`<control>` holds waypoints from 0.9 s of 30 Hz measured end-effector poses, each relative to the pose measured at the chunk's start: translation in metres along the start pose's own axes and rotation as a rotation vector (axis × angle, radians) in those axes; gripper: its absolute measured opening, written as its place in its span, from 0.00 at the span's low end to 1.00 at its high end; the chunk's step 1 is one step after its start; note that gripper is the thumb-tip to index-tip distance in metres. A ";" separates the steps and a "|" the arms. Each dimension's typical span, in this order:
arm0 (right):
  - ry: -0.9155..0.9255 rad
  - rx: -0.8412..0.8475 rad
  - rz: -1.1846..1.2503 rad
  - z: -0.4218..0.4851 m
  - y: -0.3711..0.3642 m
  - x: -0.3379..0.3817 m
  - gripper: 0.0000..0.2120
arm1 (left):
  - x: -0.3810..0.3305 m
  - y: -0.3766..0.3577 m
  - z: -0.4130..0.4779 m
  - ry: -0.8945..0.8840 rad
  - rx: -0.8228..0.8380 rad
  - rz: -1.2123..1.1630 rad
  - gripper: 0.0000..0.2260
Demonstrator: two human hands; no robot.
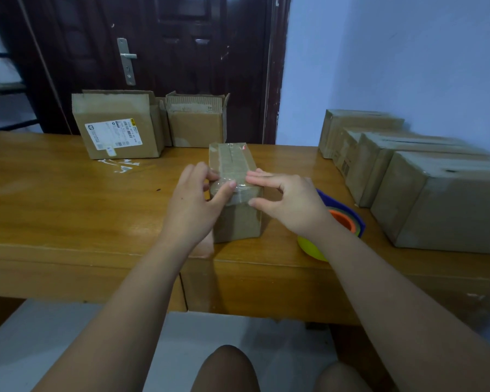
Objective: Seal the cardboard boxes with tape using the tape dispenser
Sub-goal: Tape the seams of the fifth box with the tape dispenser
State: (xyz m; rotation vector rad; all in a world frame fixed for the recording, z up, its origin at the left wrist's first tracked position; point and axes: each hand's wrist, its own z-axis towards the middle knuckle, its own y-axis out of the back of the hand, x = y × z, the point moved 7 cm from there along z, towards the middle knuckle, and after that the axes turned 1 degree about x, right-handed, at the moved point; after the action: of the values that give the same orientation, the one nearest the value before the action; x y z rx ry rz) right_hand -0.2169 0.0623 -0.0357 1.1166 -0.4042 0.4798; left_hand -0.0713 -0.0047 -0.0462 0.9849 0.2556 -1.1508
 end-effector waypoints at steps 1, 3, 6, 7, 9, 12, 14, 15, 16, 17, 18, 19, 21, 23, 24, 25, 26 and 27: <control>0.010 0.034 -0.010 -0.001 0.000 -0.001 0.23 | 0.000 0.000 0.000 -0.003 0.012 -0.009 0.11; 0.031 0.084 -0.001 -0.003 0.000 -0.002 0.22 | 0.001 0.001 -0.001 -0.010 0.035 -0.038 0.11; 0.061 0.052 0.071 0.000 0.001 0.001 0.19 | 0.004 0.000 -0.002 -0.034 0.072 -0.076 0.12; 0.062 0.033 0.080 0.002 0.002 0.001 0.18 | 0.005 0.000 -0.002 -0.039 0.082 -0.084 0.12; 0.052 0.012 0.068 0.006 0.002 -0.001 0.16 | 0.008 0.001 -0.002 -0.059 0.095 -0.117 0.12; 0.051 0.008 0.057 0.008 0.002 -0.005 0.16 | 0.011 0.002 -0.004 -0.072 0.125 -0.179 0.12; 0.054 0.009 0.047 0.008 0.002 -0.005 0.16 | 0.013 0.001 -0.005 -0.069 0.147 -0.208 0.13; 0.054 0.003 0.039 0.008 0.002 -0.004 0.16 | 0.013 0.001 -0.005 -0.066 0.151 -0.217 0.13; 0.055 -0.011 0.030 0.007 0.002 -0.004 0.16 | 0.013 0.001 -0.006 -0.068 0.149 -0.220 0.12; 0.057 -0.032 0.023 0.007 0.002 -0.003 0.16 | 0.013 0.001 -0.007 -0.078 0.142 -0.217 0.12; 0.060 -0.055 0.020 0.006 0.002 -0.002 0.16 | 0.012 0.001 -0.007 -0.091 0.135 -0.209 0.12; 0.062 -0.076 0.023 0.004 0.001 -0.001 0.16 | 0.011 0.001 -0.007 -0.105 0.132 -0.202 0.13; 0.058 -0.101 0.035 0.002 0.000 -0.001 0.16 | 0.010 0.000 -0.008 -0.125 0.129 -0.188 0.13; 0.047 -0.090 0.040 0.001 -0.001 -0.002 0.17 | 0.009 0.000 -0.009 -0.126 0.117 -0.168 0.13; 0.043 -0.083 0.033 0.001 -0.002 -0.002 0.18 | 0.008 -0.001 -0.010 -0.126 0.104 -0.158 0.15; 0.040 -0.085 0.027 0.002 -0.002 -0.001 0.19 | 0.007 -0.002 -0.010 -0.123 0.084 -0.145 0.18; 0.036 -0.099 0.029 0.002 -0.003 -0.001 0.20 | 0.007 -0.003 -0.010 -0.115 0.060 -0.124 0.20; 0.034 -0.125 0.038 0.002 -0.002 0.000 0.19 | 0.006 -0.003 -0.010 -0.111 0.032 -0.096 0.21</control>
State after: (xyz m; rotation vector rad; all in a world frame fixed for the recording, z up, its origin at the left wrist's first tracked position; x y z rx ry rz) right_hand -0.2160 0.0594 -0.0369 0.9806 -0.4203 0.4995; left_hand -0.0684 -0.0013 -0.0576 0.9417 0.1979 -1.2965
